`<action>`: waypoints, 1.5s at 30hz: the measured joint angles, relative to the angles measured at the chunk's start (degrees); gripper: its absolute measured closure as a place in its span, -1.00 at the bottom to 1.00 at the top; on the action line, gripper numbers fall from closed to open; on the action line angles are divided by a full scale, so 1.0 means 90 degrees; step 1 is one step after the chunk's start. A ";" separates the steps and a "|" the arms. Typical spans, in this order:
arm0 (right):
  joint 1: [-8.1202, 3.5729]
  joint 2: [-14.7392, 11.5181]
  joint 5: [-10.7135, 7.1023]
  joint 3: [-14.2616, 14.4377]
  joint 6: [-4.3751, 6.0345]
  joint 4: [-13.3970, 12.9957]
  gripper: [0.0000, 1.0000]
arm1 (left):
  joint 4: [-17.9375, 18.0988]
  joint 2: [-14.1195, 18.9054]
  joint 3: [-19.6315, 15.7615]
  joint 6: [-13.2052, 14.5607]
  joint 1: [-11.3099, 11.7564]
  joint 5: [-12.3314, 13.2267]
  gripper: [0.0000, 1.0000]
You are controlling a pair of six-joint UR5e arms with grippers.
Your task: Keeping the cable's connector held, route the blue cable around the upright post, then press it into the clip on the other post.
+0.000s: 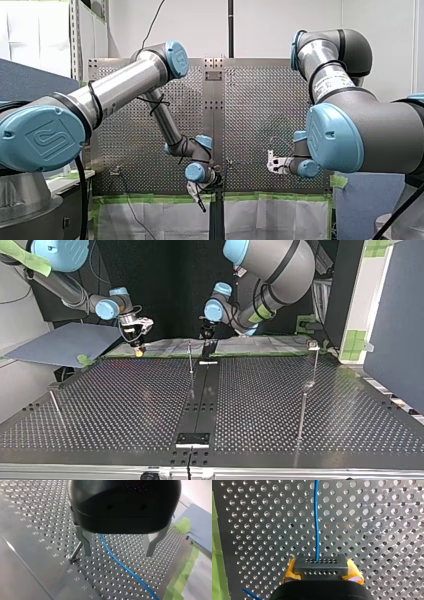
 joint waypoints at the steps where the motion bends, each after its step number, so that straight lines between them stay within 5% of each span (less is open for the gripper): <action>1: 0.0000 0.0000 -0.0001 0.0000 0.0003 -0.0001 1.00 | 0.0007 0.0000 0.0000 -0.0050 0.0007 0.0000 -1.00; 7: -0.0001 0.0002 -0.0002 0.0000 0.0011 -0.0024 1.00 | -0.0088 0.0006 0.0002 -0.0230 0.0055 -0.0101 -1.00; 16: -0.0001 0.0004 -0.0002 0.0000 0.0003 -0.0018 1.00 | -0.0579 0.0010 0.0001 0.0210 0.0078 -0.0504 -1.00; 25: -0.0001 0.0004 -0.0002 0.0000 -0.0008 -0.0007 1.00 | -0.0945 0.0004 0.0000 0.0620 0.0024 -0.0214 -1.00; 35: 0.0001 0.0005 -0.0002 -0.0002 0.0001 -0.0018 1.00 | -0.0461 0.0001 0.0001 0.0169 0.0049 0.0302 -1.00; 45: 0.0004 0.0005 -0.0002 0.0000 -0.0013 -0.0015 1.00 | 0.0016 -0.0007 0.0023 -0.0360 0.0086 0.0138 -1.00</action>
